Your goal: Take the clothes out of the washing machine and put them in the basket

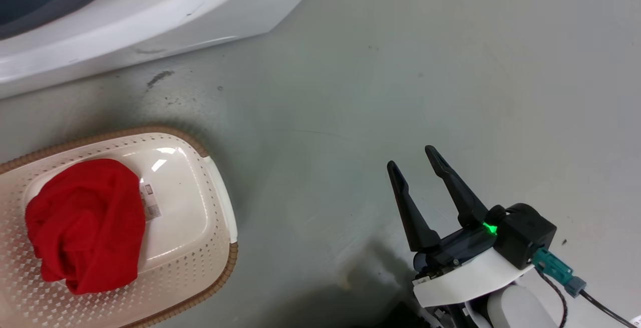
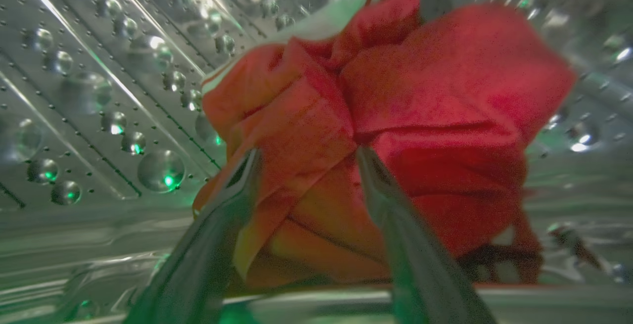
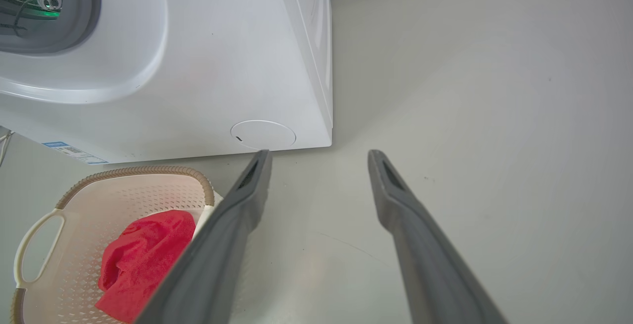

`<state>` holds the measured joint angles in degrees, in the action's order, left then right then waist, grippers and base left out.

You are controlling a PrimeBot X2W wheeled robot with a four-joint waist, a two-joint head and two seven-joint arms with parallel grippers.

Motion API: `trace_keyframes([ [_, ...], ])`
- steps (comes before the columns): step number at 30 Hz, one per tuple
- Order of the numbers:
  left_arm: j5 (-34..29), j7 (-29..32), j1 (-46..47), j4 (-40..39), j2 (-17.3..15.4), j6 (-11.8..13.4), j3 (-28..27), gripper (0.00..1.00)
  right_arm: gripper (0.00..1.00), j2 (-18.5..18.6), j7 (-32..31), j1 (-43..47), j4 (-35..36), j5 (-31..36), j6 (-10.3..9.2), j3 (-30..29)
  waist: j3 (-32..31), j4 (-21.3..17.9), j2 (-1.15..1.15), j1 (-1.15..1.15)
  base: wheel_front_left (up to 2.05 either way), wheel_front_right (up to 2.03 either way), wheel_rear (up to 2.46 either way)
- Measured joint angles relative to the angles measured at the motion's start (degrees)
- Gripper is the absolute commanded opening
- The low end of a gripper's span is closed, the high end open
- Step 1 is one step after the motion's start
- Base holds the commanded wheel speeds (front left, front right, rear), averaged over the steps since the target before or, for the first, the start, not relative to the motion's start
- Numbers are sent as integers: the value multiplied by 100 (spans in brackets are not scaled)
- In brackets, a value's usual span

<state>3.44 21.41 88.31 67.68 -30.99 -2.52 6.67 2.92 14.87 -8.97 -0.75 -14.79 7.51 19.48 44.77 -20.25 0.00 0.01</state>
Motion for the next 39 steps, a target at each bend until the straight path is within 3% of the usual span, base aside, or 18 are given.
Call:
trace_keyframes([
  [8, -141, 1307, 454, 88, -157, -53, 246, 100, 100, 0, 8, -15, -30, -79, 0, 126, 161, -123, 0, 0, 0, 0, 0],
  [10, -151, 1450, 480, 53, -178, -25, 256, 0, 100, 0, 8, -18, -20, -88, 0, 131, 179, -138, 0, 0, 0, 0, 0],
  [14, -131, 1357, 461, -153, -200, 66, 275, 0, 100, -1, 9, -43, -7, -91, 0, 133, 189, -160, 0, 0, 0, 0, 0],
  [23, -45, 333, 104, -860, -223, 244, 292, 0, 100, -1, 15, -107, -8, -99, -1, 79, 85, -141, 0, 0, 0, 0, 0],
  [33, 481, -2106, -1139, -1140, -5, 281, -52, 0, 100, -3, 15, -131, -90, -58, 0, -242, -401, -23, 0, 0, 0, 0, 0],
  [39, 876, -3342, -1890, -868, 417, 175, -257, 0, 100, -5, 15, 34, -166, 100, 0, -512, -970, 113, 0, -1, 0, 0, 0],
])
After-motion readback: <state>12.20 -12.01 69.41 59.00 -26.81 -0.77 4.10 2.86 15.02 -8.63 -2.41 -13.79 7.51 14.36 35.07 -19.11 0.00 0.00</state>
